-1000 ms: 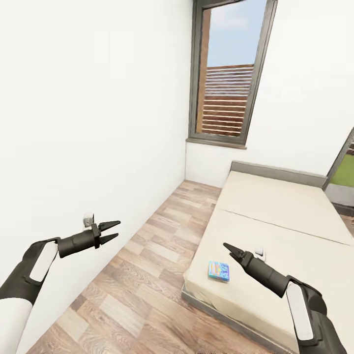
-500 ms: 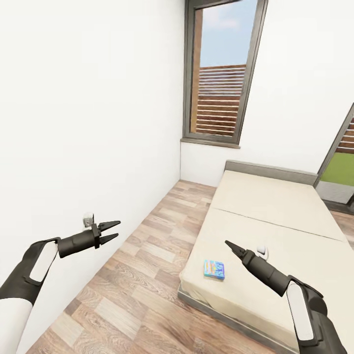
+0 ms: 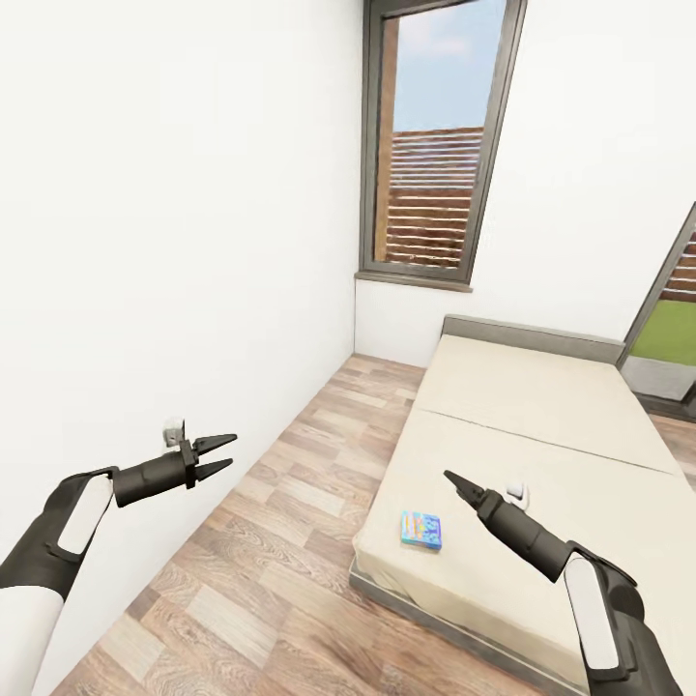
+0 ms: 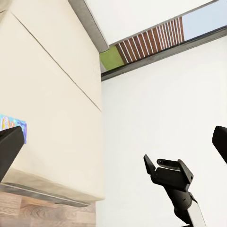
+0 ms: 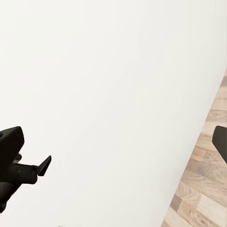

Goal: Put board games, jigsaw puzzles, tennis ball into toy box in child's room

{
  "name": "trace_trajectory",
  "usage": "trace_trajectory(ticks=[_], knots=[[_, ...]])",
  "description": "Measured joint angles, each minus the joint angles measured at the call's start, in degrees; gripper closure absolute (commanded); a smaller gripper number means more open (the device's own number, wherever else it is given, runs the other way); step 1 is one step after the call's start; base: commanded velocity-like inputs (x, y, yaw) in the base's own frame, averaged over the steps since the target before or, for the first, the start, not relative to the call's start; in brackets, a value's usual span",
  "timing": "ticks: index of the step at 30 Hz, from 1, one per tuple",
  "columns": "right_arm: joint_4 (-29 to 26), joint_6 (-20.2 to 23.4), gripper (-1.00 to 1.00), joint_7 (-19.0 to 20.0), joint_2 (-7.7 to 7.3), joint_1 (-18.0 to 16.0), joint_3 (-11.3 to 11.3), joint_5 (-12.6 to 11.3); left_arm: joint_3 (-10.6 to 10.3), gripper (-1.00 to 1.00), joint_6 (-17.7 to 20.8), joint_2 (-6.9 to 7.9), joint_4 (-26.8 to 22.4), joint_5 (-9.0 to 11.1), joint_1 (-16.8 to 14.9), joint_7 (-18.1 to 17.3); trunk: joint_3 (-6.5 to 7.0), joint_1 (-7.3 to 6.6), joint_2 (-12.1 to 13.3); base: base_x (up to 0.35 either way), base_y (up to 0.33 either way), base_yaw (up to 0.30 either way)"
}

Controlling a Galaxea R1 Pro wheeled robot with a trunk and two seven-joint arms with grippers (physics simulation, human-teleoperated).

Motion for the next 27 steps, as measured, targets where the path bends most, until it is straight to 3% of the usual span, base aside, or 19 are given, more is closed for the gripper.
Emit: trace_trajectory(ticks=[13, 27], knots=[[0.0, 0.0, -1.00, 0.0, -0.06, 0.3, 0.0, -1.1, 0.0, -1.00, 0.0, -0.01, 0.0, 0.0, 0.0, 0.0, 0.07, 0.00, 0.0, 0.000, 0.002, -0.013], [0.1, 0.0, -1.00, 0.0, -0.14, 0.3, -0.1, -1.2, 0.0, -1.00, 0.0, 0.00, 0.0, 0.0, 0.0, 0.0, 0.90, 0.00, 0.0, 0.001, 0.128, -0.179]])
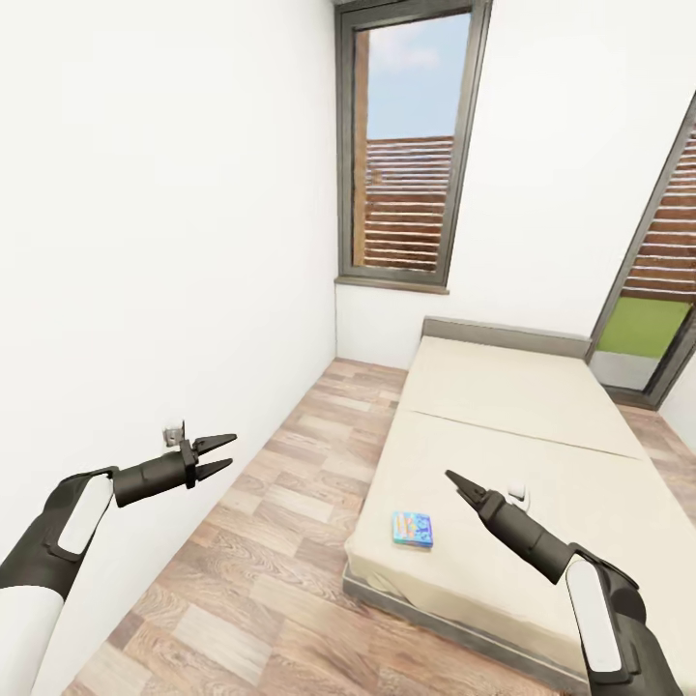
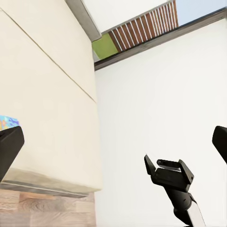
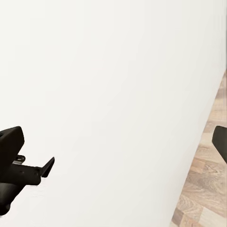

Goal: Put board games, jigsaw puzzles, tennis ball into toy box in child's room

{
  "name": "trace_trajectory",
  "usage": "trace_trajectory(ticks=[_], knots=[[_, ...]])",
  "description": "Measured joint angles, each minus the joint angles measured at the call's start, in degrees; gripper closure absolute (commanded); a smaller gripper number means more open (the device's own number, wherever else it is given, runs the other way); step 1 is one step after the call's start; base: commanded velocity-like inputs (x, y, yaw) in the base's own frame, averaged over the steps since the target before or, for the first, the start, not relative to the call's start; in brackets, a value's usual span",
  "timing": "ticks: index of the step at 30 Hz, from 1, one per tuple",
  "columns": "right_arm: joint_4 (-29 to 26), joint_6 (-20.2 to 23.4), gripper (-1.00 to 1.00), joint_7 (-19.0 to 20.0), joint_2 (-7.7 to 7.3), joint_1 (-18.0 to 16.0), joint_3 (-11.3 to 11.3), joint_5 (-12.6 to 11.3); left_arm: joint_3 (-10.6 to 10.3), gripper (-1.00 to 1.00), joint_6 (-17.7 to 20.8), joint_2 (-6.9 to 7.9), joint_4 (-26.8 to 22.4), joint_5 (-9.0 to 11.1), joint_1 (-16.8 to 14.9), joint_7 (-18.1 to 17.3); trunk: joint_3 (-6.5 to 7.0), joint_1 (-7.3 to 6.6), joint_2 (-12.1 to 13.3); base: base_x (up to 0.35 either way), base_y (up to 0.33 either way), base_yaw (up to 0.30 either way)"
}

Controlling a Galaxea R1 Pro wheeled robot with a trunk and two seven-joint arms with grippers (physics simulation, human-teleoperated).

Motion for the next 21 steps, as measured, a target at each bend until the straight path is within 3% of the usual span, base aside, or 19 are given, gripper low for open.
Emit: trace_trajectory(ticks=[7, 21], knots=[[0.0, 0.0, -1.00, 0.0, 0.07, 0.0, 0.0, 0.0, 0.0, -1.00, 0.0, 0.05, 0.0, 0.0, 0.0, 0.0, 0.48, -0.01, 0.0, 0.085, 0.120, -0.207], [0.0, 0.0, -1.00, 0.0, 0.01, 0.1, 0.0, 0.0, -0.1, -1.00, 0.0, -0.08, 0.0, 0.0, 0.0, 0.2, 1.44, 0.00, 0.0, 0.039, 0.012, -0.208]])
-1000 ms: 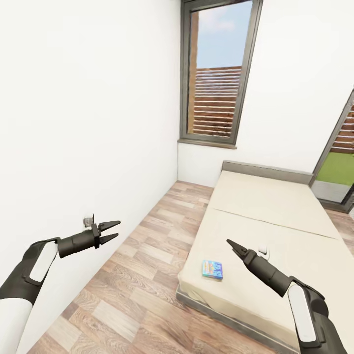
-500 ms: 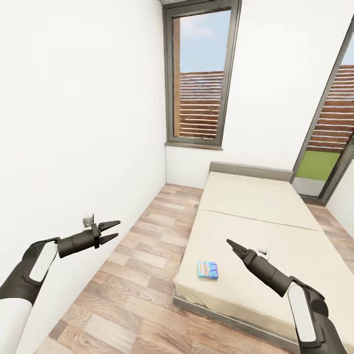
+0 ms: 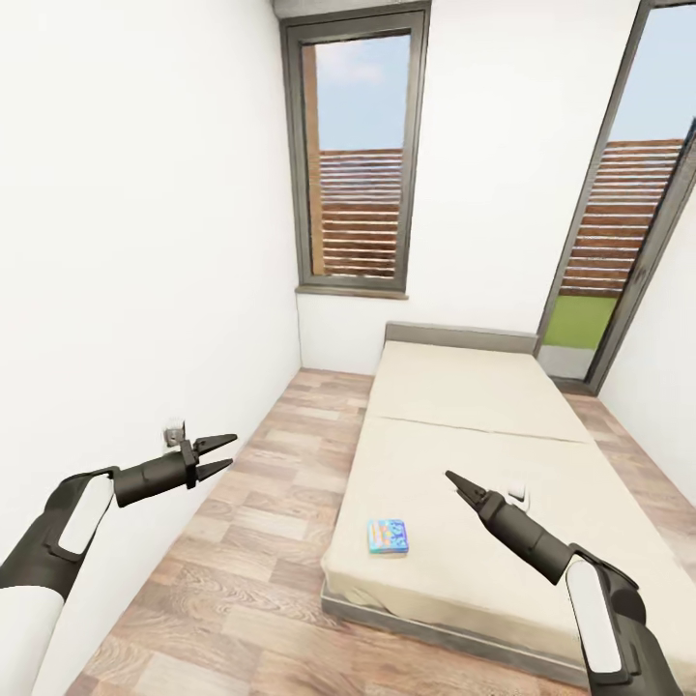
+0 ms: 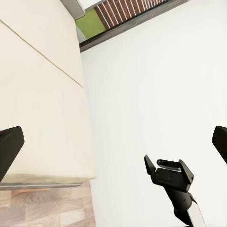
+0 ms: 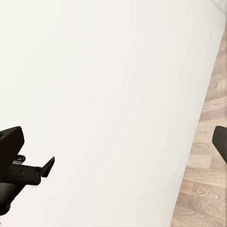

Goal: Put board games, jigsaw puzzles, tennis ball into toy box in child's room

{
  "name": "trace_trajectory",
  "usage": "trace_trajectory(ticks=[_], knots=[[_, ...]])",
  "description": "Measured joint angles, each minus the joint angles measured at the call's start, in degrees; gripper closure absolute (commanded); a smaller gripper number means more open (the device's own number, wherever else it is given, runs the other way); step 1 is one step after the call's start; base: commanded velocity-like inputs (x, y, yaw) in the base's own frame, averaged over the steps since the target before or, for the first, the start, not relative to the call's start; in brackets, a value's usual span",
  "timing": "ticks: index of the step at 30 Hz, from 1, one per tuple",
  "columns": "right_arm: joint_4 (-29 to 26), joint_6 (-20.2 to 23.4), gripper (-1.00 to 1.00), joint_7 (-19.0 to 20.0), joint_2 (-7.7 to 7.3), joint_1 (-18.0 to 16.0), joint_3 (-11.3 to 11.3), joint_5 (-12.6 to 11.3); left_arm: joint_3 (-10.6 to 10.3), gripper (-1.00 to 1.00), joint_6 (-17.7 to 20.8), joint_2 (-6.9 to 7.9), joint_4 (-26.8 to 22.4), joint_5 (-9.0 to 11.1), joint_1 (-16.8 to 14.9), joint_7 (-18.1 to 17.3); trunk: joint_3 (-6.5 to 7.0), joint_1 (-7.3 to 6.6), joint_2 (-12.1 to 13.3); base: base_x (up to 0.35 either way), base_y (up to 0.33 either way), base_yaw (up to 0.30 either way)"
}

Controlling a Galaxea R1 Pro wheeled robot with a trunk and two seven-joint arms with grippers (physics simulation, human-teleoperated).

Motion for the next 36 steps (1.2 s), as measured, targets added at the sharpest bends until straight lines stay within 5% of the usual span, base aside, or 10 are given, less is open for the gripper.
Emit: trace_trajectory(ticks=[4, 13, 22, 36], knots=[[0.0, 0.1, -1.00, 0.1, -0.02, 0.1, -0.3, 0.0, 0.0, -1.00, 0.0, 0.01, 0.0, 0.0, 0.0, 0.1, 0.28, 0.00, 0.0, 0.002, 0.001, -0.208], [0.0, 0.4, -1.00, 2.8, -0.05, -0.1, -6.2, -1.0, -0.1, -1.00, 0.0, 0.72, 0.4, -0.9, 0.2, 0.3, 0.89, 0.00, 0.0, 0.000, 0.000, -0.208], [6.8, -1.2, -1.00, 3.1, 0.14, -0.1, -7.1, -0.9, 0.0, -1.00, -0.2, 4.12, 0.8, -5.1, 1.4, 0.0, 1.51, 0.00, 0.0, 0.000, 0.000, -0.209], [10.0, -5.4, -1.00, 3.3, -0.11, -0.2, -7.3, -0.9, 0.5, -1.00, -0.4, 5.19, 2.0, -6.2, 1.6, 0.4, 2.38, 0.00, 0.0, 0.005, 0.009, -0.179]])
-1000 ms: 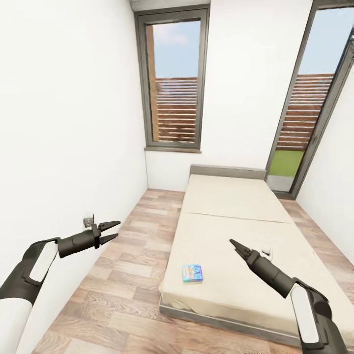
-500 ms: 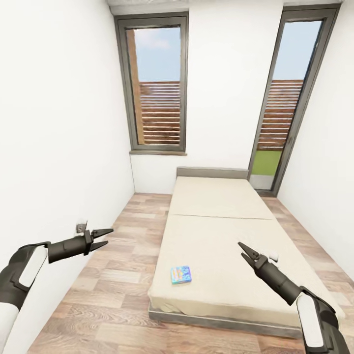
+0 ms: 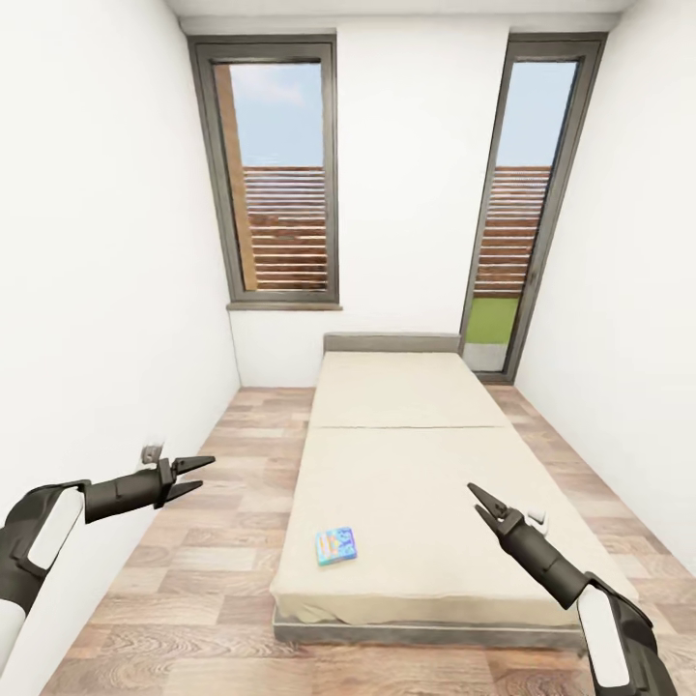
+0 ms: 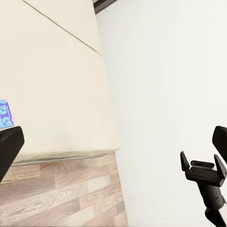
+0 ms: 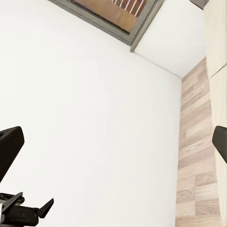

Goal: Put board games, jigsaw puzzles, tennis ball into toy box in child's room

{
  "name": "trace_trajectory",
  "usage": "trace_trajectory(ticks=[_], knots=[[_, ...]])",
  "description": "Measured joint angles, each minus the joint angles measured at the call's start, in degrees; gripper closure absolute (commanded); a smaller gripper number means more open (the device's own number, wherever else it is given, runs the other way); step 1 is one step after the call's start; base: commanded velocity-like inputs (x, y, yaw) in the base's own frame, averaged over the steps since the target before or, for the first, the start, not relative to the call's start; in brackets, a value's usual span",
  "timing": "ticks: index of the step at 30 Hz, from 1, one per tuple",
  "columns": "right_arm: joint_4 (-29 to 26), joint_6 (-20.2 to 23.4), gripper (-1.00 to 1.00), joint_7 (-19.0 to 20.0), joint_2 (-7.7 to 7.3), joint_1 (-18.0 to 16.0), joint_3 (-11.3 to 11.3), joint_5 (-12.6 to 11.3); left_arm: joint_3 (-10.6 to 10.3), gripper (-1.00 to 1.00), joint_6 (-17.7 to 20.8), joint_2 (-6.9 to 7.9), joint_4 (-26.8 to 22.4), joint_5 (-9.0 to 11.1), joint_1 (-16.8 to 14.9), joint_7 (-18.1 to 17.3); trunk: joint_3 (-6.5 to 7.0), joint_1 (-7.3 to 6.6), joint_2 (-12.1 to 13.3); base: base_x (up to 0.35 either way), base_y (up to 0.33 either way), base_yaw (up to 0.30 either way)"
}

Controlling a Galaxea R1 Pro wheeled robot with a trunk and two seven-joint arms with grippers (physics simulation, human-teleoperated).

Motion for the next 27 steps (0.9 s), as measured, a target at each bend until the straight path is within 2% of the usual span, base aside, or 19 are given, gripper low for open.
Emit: trace_trajectory(ticks=[8, 20, 27], knots=[[-0.3, -0.3, -1.00, -0.3, 0.22, 0.1, 0.5, 0.1, 0.1, -1.00, 0.0, 0.07, 0.0, -0.1, -0.2, 0.1, 0.09, -0.02, 0.0, 0.174, 0.129, -0.028], [-0.3, 0.1, -1.00, -0.3, -0.02, -0.2, 0.4, 0.1, 0.1, -1.00, 0.0, 0.22, 0.1, -0.1, -0.2, 0.1, 0.10, -0.01, 0.0, 0.223, 0.021, -0.002], [-0.4, 0.1, -1.00, -0.3, 0.03, -0.3, 0.4, 0.1, 0.1, -1.00, 0.0, 0.18, 0.1, 0.0, -0.2, 0.0, 0.10, 0.00, 0.0, 0.031, 0.001, 0.000]])
